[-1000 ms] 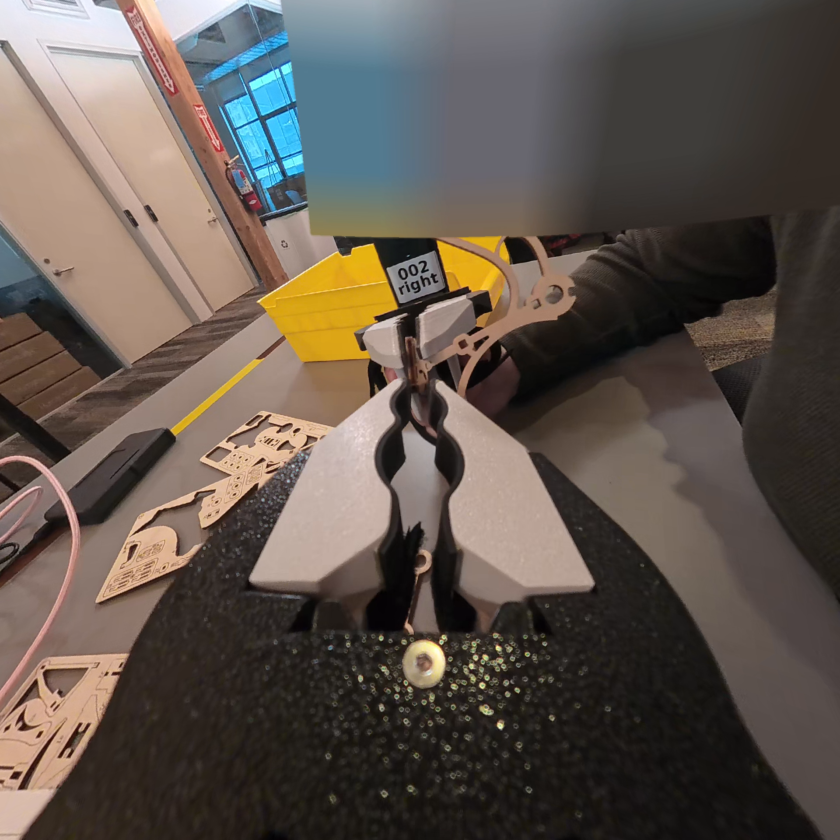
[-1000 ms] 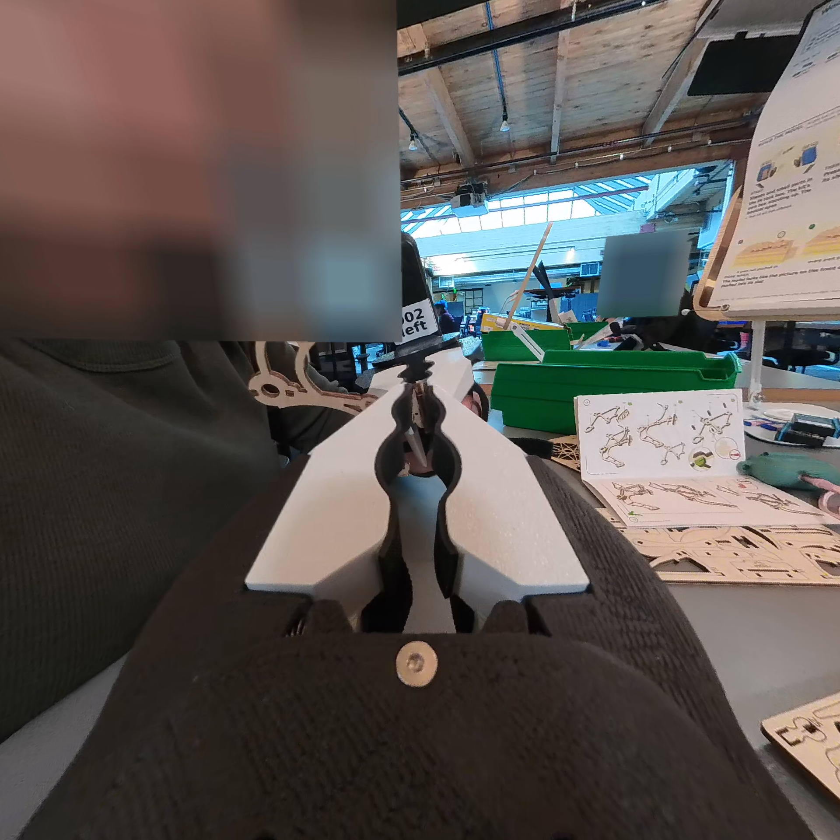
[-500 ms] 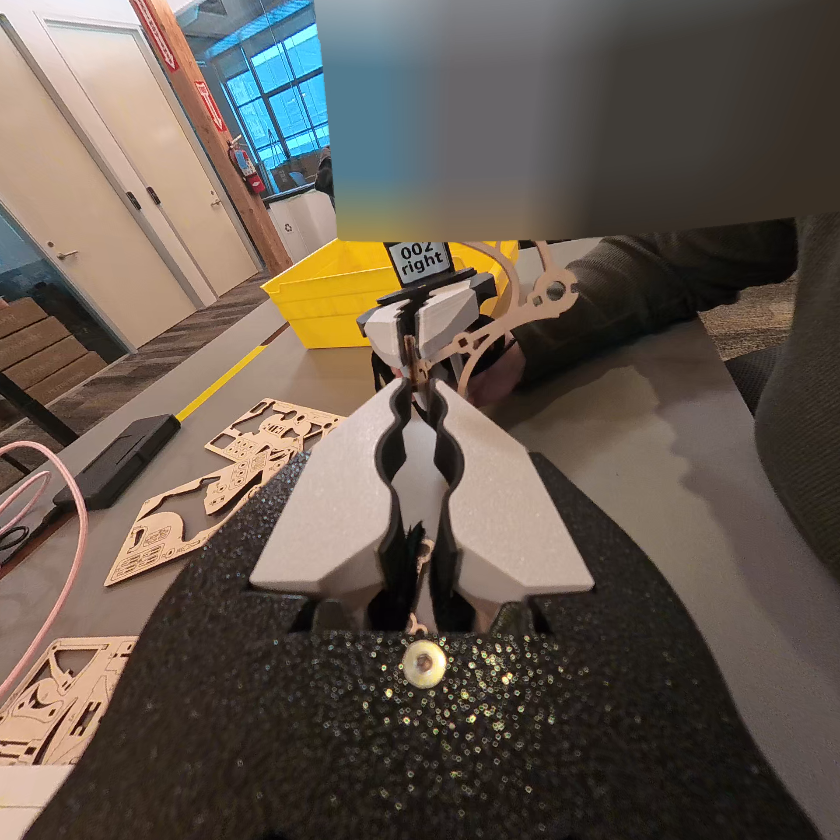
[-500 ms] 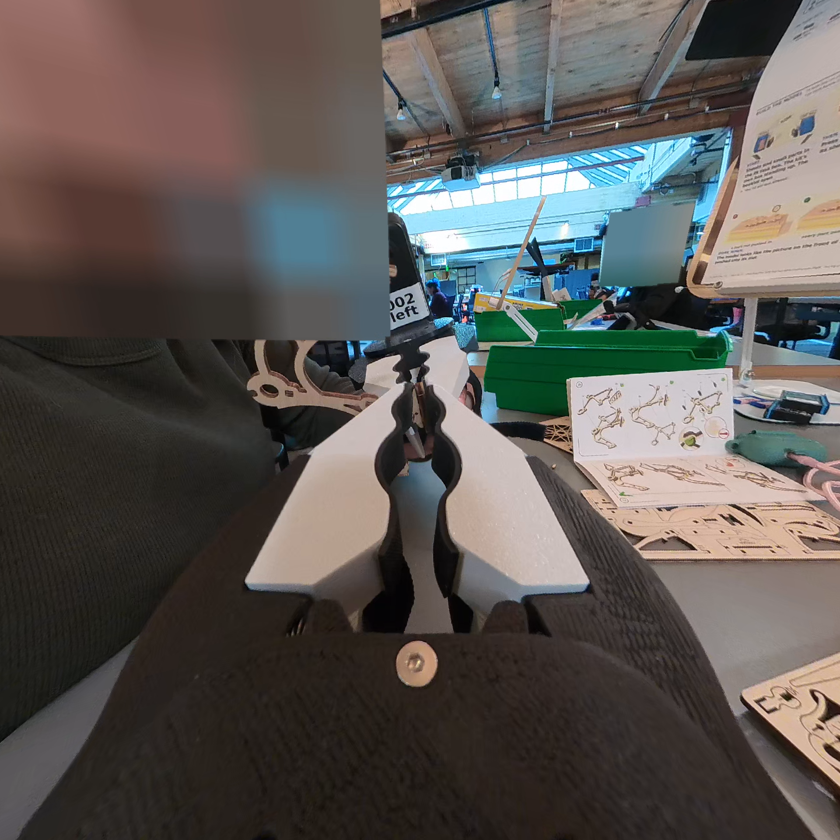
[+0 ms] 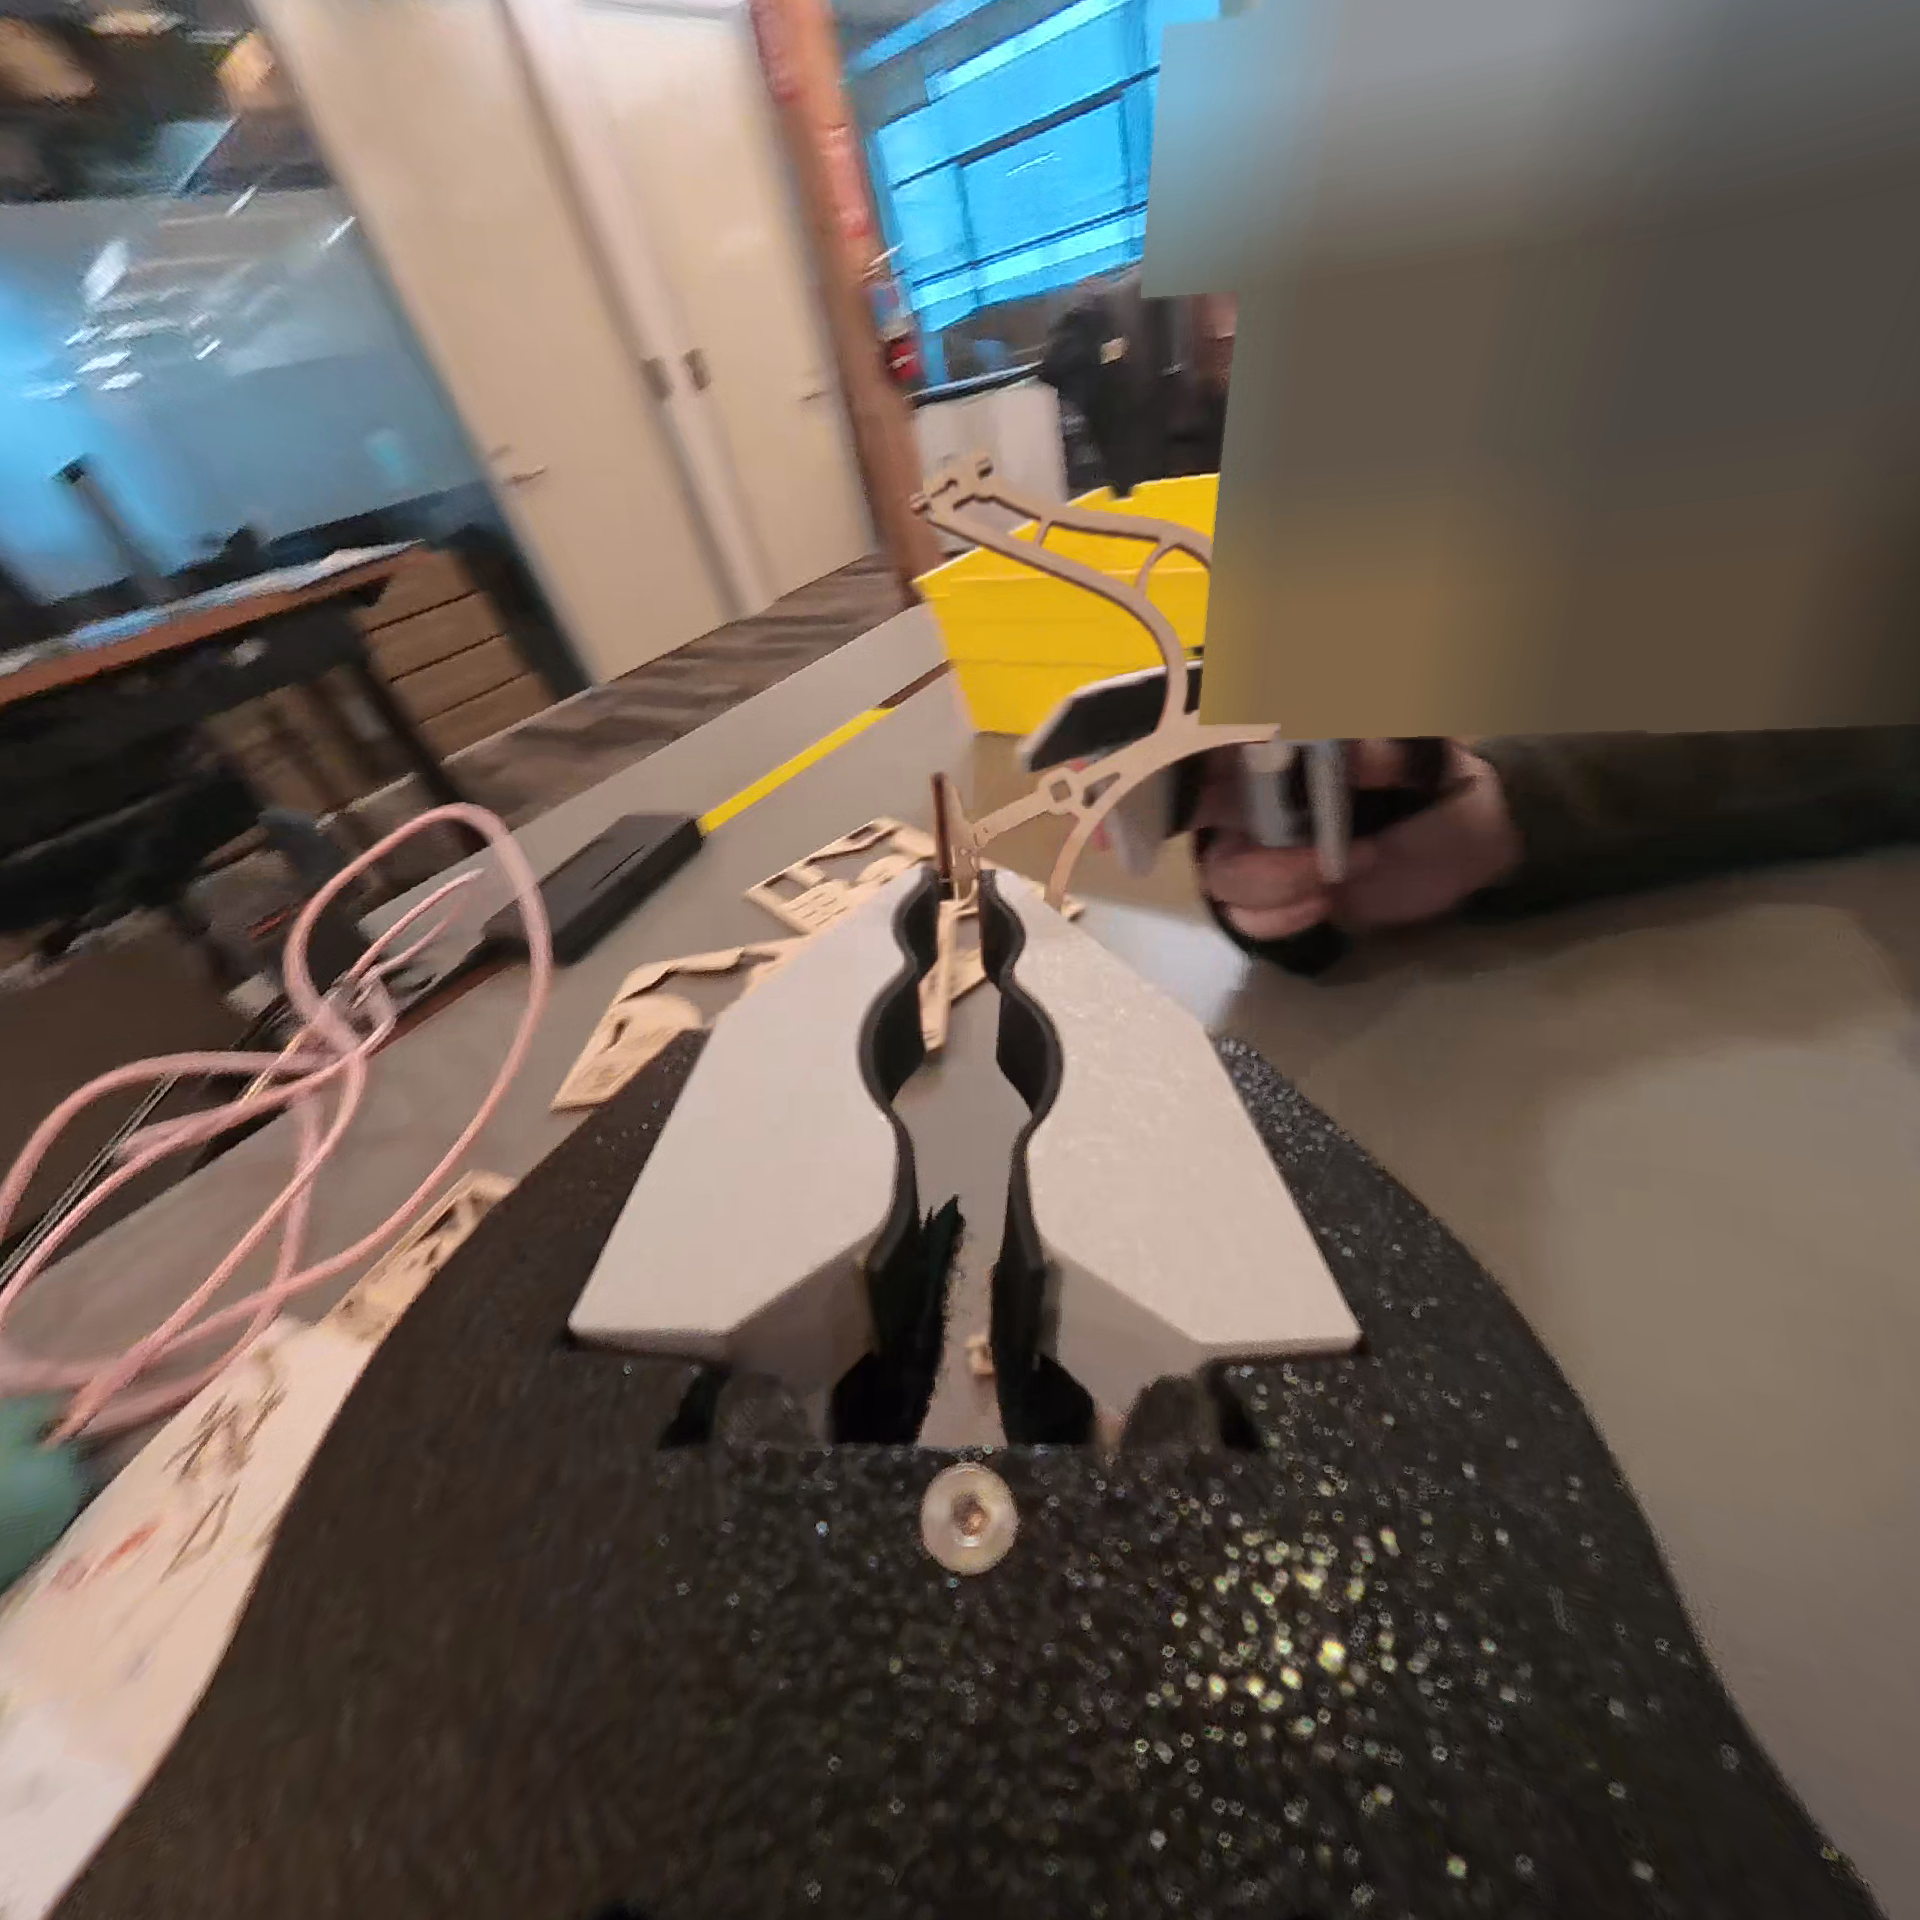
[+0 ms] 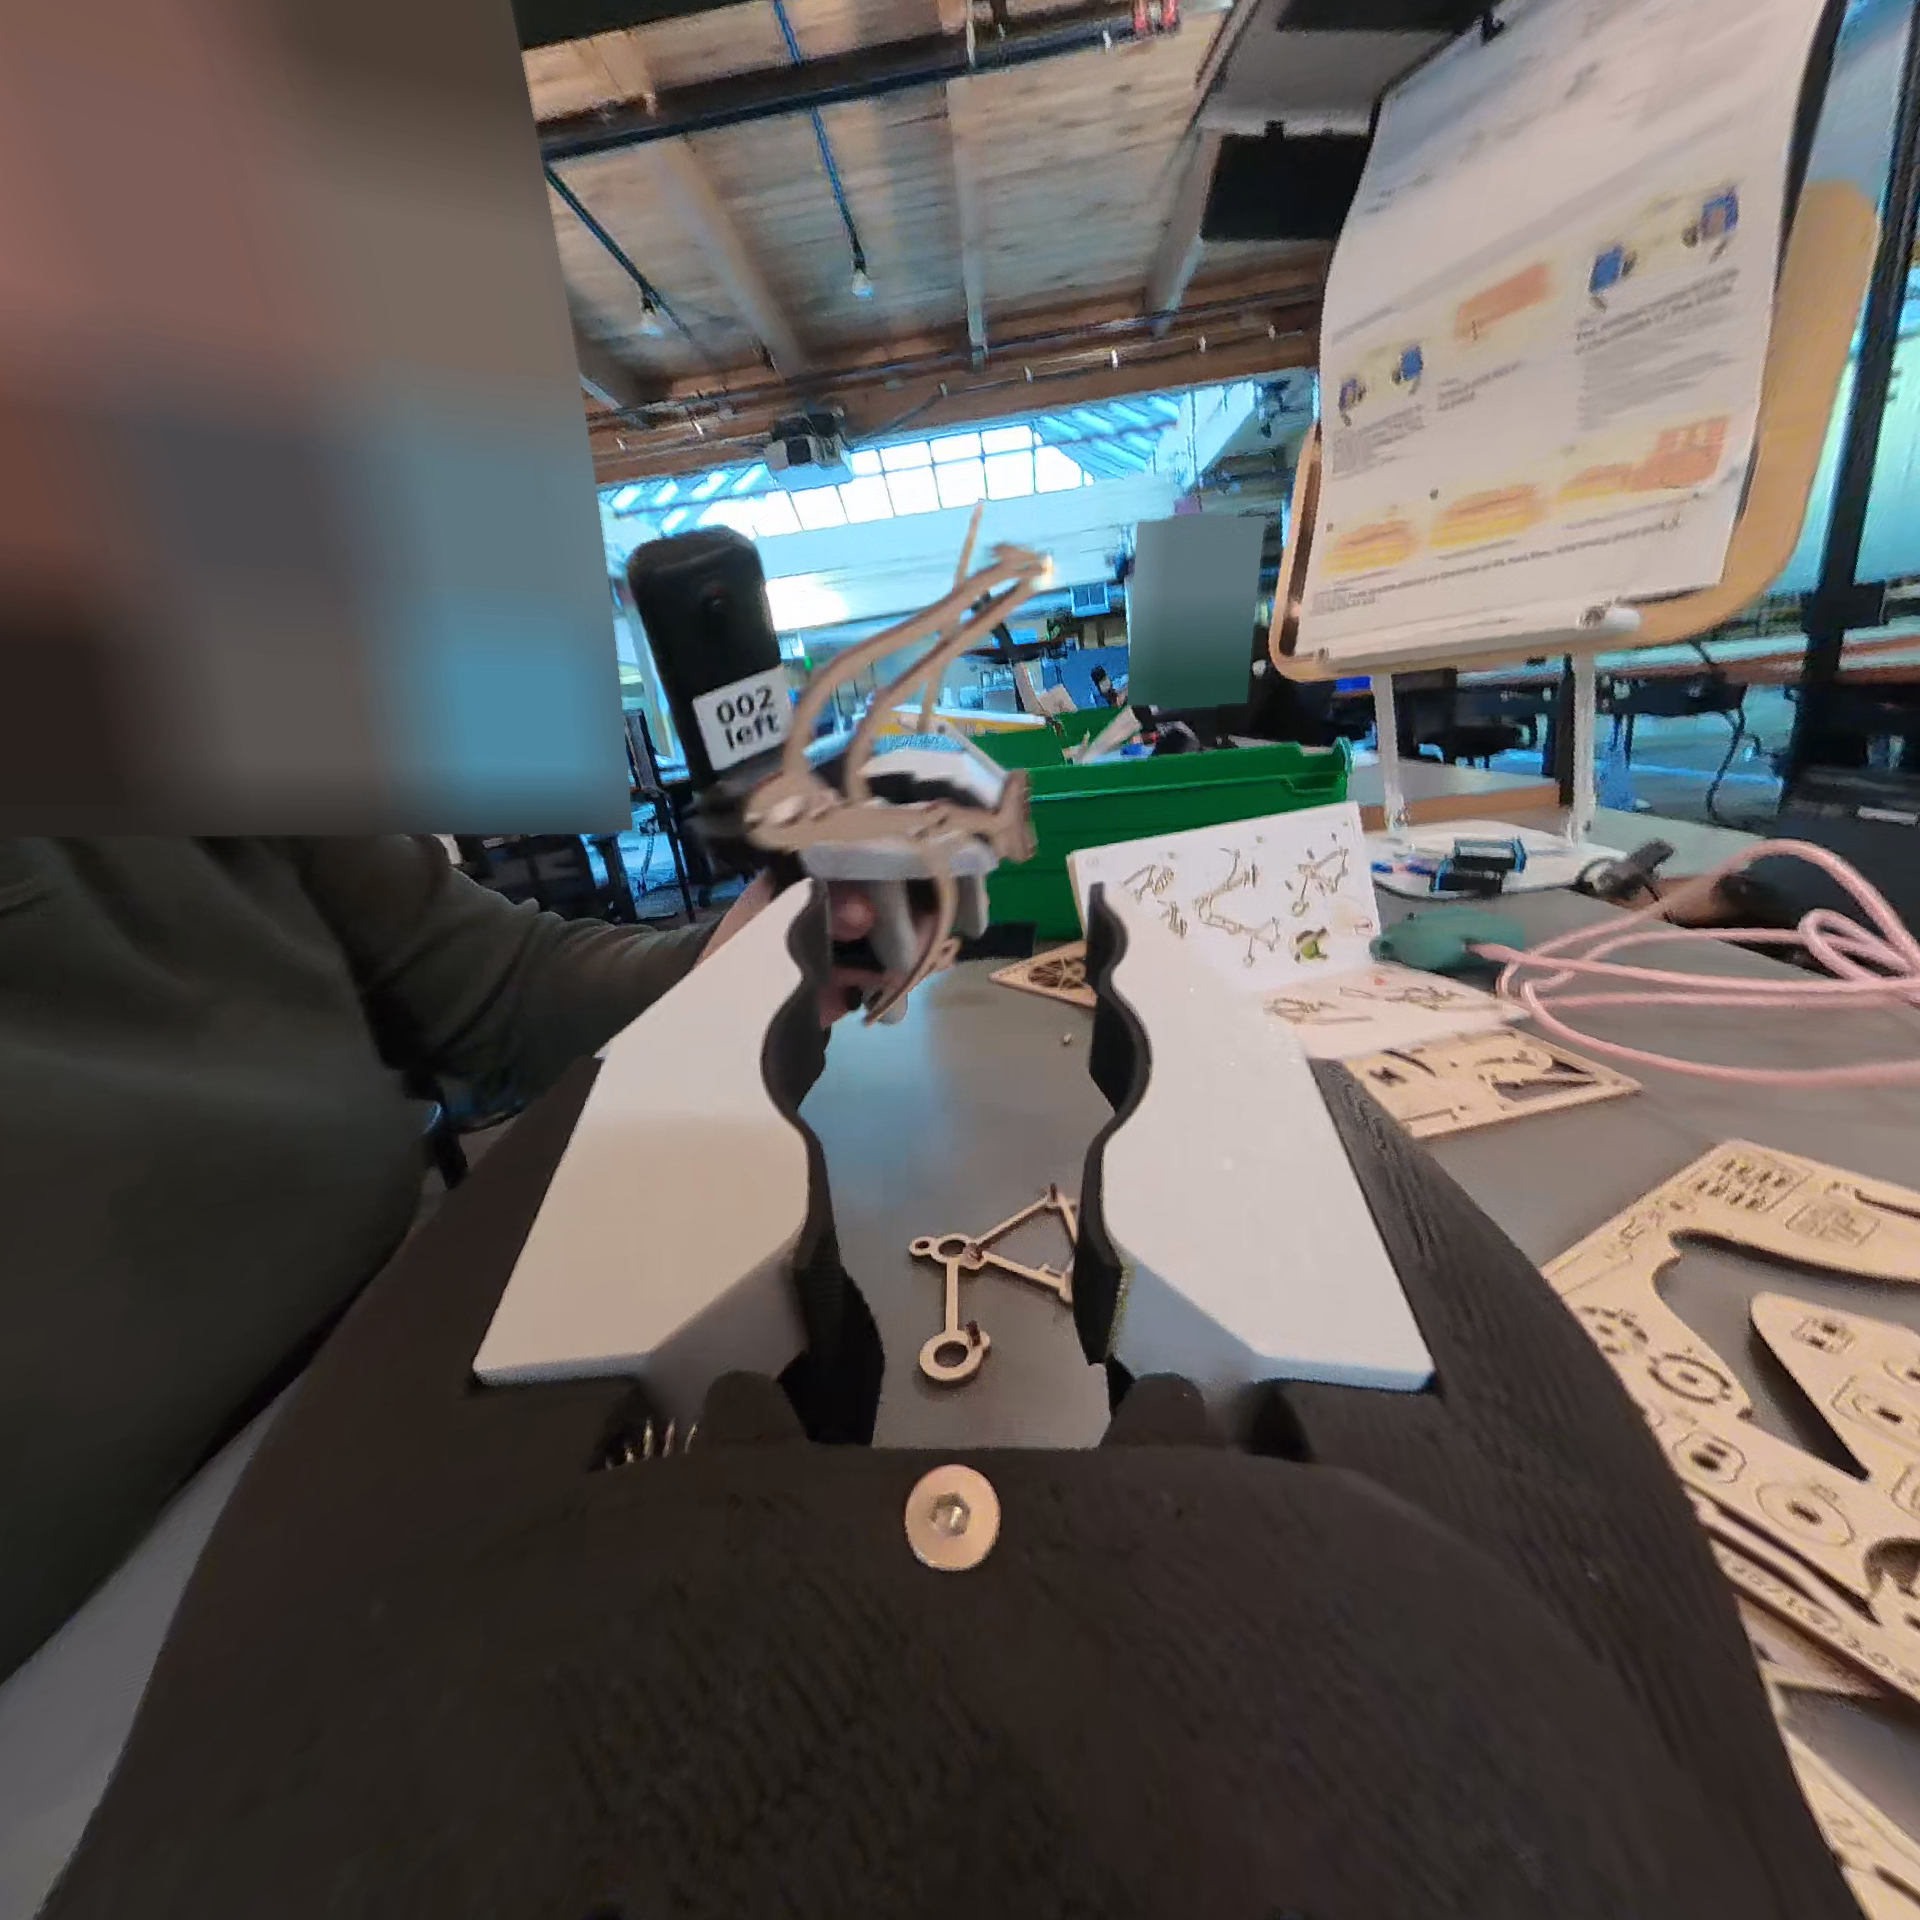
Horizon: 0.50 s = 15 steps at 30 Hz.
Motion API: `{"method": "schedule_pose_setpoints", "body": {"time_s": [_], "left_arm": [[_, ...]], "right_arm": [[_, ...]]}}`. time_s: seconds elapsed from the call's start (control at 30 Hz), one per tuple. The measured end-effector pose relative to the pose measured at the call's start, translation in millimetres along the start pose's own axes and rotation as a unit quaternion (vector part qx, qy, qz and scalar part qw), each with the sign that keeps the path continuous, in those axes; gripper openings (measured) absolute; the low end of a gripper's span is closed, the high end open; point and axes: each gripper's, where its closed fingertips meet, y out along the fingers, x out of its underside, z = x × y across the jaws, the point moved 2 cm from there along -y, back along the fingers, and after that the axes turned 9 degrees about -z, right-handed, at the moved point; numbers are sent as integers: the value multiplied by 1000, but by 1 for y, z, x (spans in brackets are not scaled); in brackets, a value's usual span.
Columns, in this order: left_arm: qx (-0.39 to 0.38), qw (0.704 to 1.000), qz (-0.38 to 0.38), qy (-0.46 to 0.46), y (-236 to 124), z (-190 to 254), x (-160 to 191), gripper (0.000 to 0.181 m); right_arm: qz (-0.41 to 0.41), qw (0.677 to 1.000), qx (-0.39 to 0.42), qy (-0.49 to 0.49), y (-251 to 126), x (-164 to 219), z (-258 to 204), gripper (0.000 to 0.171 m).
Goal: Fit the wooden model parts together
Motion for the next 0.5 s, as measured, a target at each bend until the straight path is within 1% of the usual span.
{"method": "schedule_pose_setpoints", "body": {"time_s": [0.07,0.17,0.23,0.33,0.4,0.5], "left_arm": [[-17,1000,-11,-4,1,-7,4,5],[-36,999,-34,15,4,-8,11,5],[-47,997,-47,33,6,-7,14,5],[-65,994,-59,62,9,-5,15,5],[-76,992,-66,78,10,-5,15,5],[-81,991,-63,86,10,-5,14,5]], "right_arm": [[-3,1000,0,5,6,0,-4,51],[-4,999,15,30,13,0,-6,50],[3,998,32,58,15,1,-5,43],[0,995,43,89,18,5,-3,28],[-16,994,52,90,21,10,-2,18],[-31,994,79,75,16,11,1,11]]}}
